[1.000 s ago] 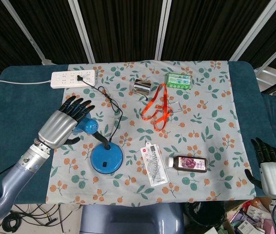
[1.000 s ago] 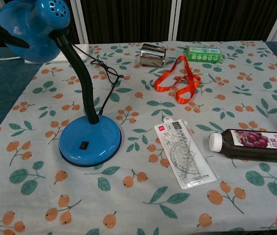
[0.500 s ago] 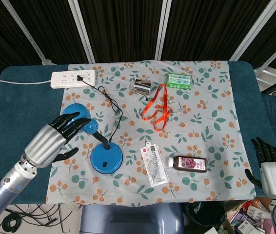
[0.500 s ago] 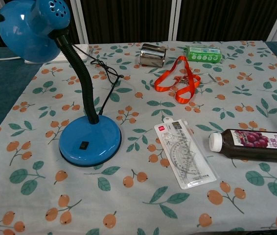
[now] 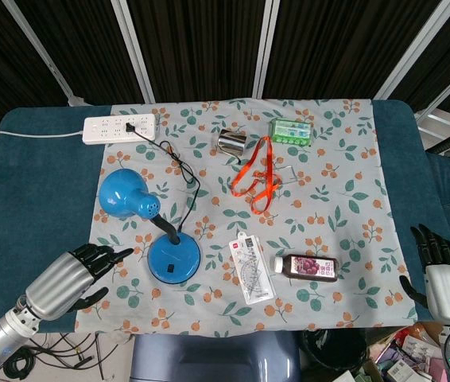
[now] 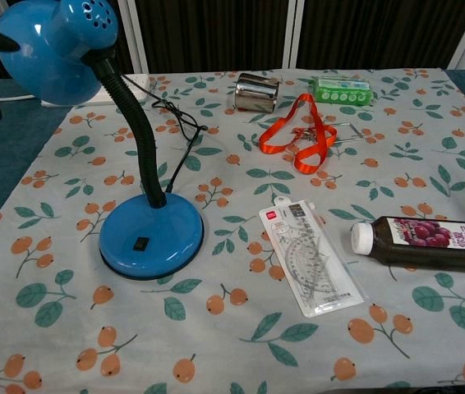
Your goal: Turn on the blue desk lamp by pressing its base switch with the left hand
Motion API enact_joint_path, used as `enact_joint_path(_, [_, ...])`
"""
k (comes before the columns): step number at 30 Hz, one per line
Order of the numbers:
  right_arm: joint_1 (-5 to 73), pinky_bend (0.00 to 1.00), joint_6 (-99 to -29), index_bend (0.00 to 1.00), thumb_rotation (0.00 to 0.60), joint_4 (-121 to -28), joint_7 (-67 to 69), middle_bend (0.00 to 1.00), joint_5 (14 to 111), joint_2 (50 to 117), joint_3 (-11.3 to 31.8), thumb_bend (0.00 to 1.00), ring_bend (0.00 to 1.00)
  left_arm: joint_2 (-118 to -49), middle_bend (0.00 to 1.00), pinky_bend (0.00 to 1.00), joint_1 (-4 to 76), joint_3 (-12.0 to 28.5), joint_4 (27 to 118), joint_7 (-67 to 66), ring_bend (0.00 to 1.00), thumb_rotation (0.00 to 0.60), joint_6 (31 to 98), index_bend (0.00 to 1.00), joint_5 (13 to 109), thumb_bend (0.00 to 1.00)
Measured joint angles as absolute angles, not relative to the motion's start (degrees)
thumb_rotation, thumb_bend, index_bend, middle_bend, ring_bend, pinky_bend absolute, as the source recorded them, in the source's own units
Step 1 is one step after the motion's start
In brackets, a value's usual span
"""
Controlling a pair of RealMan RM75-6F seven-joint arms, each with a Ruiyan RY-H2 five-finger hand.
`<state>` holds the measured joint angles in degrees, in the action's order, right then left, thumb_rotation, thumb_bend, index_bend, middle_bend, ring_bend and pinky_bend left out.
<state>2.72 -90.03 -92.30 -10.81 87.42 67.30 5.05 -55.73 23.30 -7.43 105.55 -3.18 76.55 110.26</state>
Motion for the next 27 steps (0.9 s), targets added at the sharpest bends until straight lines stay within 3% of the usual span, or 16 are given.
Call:
enact_joint_path(4, [2.76,0.16,-89.91,0.00,0.600,-92.35,-10.76,0.06,87.30,67.25,5.10,0.16,0.12,-58.07,0.51,0.55,22.89,-7.60,103.43,-6.10,0.46,0.600,73.71,0.05,108.59,0.44])
enact_joint_path(7, [2.75,0.16,-89.95,0.00,0.600,-92.32,-10.82,0.06,87.30,67.22,5.12,0.16,0.12,-60.35,0.55,0.58,22.90,-7.22,102.20,-9.17,0.51,0.600,70.94,0.08,106.33,0.50])
enact_joint_path(15, [2.77,0.16,-89.88,0.00,0.600,-92.23,-10.88,0.06,87.16,67.24,5.17,0.16,0.12,-65.88,0.62,0.59,24.44,-4.79,100.48,-13.49,0.57,0.600,62.28,0.08,96.75,0.53])
enact_joint_path(27, [2.83,0.16,-89.69,0.00,0.600,-92.20,-10.99,0.06,86.79,67.20,5.32,0.16,0.12,-70.25,0.64,0.60,28.46,-2.19,101.95,-21.70,0.59,0.600,51.37,0.05,84.90,0.53])
